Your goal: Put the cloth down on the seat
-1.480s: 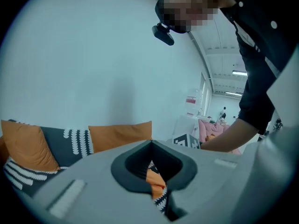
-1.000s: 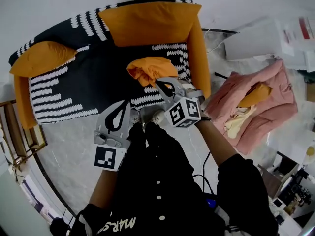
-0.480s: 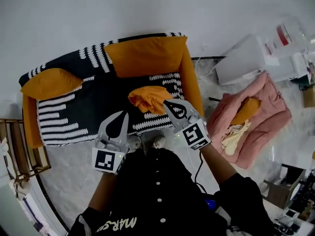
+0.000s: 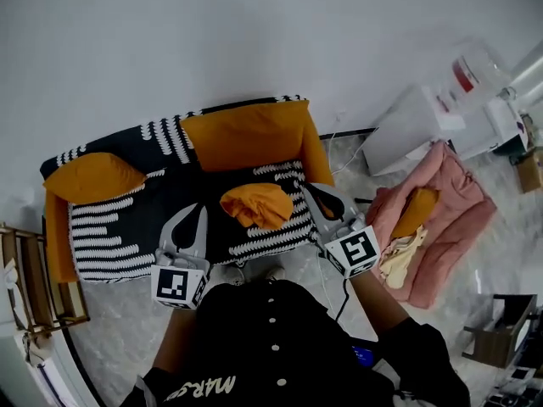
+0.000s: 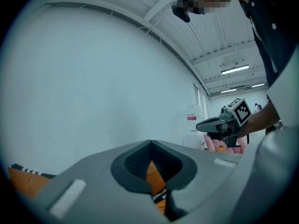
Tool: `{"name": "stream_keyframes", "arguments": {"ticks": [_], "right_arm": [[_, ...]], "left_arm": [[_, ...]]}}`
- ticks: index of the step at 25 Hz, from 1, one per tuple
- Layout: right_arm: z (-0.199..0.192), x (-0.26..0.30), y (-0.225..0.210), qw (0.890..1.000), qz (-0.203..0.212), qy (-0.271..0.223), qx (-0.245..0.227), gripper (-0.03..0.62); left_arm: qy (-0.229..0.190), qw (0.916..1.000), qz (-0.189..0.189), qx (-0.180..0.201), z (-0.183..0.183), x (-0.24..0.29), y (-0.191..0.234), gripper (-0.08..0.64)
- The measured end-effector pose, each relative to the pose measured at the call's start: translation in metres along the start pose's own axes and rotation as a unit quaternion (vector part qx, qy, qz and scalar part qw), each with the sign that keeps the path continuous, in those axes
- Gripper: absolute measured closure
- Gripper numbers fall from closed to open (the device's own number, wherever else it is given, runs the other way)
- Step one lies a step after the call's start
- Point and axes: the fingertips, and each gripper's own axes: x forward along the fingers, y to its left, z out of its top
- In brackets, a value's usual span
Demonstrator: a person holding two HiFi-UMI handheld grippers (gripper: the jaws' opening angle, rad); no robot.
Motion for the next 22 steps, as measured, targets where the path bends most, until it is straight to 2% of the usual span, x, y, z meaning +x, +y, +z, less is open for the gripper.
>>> {"name": "stream_keyframes", "arguments": {"ticks": [3, 9, 16, 19, 22], "right_arm": [[0.011, -0.018, -0.014, 0.999, -0.034, -0.024, 0.029, 0.565], [0.037, -0.048, -0.029, 0.993, -0.077, -0.085, 0.034, 0.565], [0.047, -0.086, -0.051, 0.983, -0.131, -0.119, 0.052, 0.566], [0.044, -0.094, -0.054, 0.979, -0.145, -0.131, 0.062, 0.566], [0.042, -0.096, -0.05, 0.979, -0.147, -0.132, 0.05, 0.566]], "left_arm": [[-0.006, 0.9999, 0.002, 0.009, 0.011, -0.008, 0.004, 0.558], [-0.028, 0.9991, 0.028, 0.014, 0.026, -0.014, 0.015, 0.558], [-0.039, 0.9984, 0.026, 0.031, 0.041, -0.015, 0.018, 0.558], [-0.04, 0.9983, 0.023, 0.036, 0.036, -0.017, 0.015, 0.558], [-0.034, 0.9987, 0.02, 0.033, 0.029, -0.016, 0.012, 0.558]]}}
